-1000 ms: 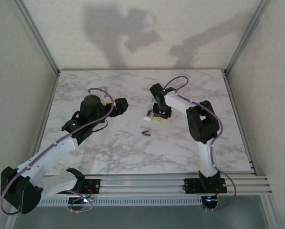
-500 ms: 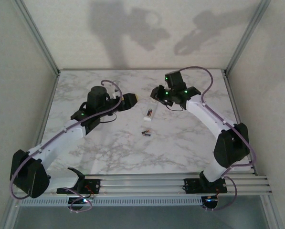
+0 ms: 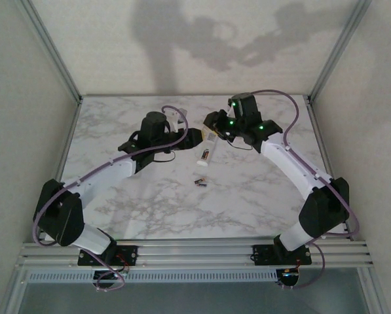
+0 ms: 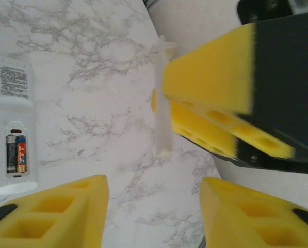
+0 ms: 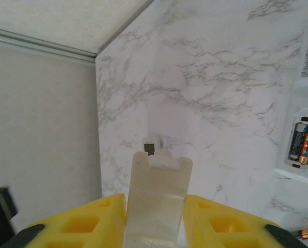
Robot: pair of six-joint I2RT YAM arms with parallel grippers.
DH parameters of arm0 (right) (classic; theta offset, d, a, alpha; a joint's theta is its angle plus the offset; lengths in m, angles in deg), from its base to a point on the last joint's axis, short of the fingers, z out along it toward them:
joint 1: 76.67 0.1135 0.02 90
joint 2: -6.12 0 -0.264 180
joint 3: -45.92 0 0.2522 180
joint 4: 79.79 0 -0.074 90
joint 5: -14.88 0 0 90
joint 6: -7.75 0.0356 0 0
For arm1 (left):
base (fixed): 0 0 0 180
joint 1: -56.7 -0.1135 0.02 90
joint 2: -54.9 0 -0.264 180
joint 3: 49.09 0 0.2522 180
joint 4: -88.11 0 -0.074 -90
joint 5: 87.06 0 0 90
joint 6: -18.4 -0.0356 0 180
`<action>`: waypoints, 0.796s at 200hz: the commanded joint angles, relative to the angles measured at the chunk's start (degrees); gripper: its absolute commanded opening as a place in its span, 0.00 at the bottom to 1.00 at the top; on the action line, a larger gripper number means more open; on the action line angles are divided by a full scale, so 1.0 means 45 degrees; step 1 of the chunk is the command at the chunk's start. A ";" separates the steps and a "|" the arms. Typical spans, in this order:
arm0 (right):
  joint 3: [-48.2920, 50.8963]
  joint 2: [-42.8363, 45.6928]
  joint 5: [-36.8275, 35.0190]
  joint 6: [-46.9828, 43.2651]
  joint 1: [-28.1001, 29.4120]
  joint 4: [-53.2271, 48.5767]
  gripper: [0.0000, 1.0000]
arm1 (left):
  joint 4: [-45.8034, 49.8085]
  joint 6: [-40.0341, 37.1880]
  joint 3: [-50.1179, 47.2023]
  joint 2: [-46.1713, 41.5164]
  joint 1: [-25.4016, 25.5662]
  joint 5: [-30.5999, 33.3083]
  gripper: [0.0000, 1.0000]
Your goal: Load the batteries into the remote control
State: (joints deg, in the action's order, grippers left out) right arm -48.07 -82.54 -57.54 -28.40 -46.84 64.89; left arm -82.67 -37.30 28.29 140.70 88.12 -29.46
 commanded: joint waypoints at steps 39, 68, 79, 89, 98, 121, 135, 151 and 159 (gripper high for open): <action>0.0191 0.0557 0.0312 0.0413 0.0477 0.0346 0.35 | -0.0657 -0.0123 0.0823 0.0591 0.0185 -0.0339 0.31; 0.0267 0.0674 0.0311 0.0453 0.0530 0.0303 0.35 | -0.0608 -0.0209 0.0824 0.0638 0.0193 -0.0243 0.16; 0.0285 0.0713 0.0312 0.0492 0.0538 0.0250 0.36 | -0.0567 -0.0393 0.0829 0.0609 0.0190 -0.0214 0.08; 0.0246 0.0732 0.0311 0.0514 0.0530 0.0118 0.37 | -0.0403 -0.0866 0.0905 0.0567 0.0195 -0.0169 0.00; 0.0102 0.0772 0.0273 0.0492 0.0520 -0.0131 0.40 | -0.0018 -0.1725 0.1091 0.0509 0.0190 0.0069 0.00; -0.1009 0.0916 -0.0314 0.0076 0.0395 -0.2132 0.47 | 0.1744 -0.5572 0.1816 0.0207 0.0396 0.2203 0.00; -0.1693 0.1076 -0.0467 0.0088 0.0166 -0.3404 0.49 | 0.2088 -0.8845 0.1787 -0.0205 0.0883 0.4515 0.00; -0.2023 0.1455 -0.0567 0.0445 -0.0016 -0.4405 0.51 | 0.0996 -1.3416 0.0753 -0.0836 0.1987 0.8066 0.00; -0.2083 0.1660 -0.0526 0.0674 -0.0042 -0.4612 0.52 | -0.0408 -1.5545 0.0040 -0.0961 0.2596 1.0518 0.00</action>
State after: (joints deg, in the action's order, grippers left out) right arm -54.10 -79.48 -58.63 -27.11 -45.92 52.76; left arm -77.53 -71.92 33.69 140.70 92.84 -11.01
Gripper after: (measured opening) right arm 0.510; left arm 0.059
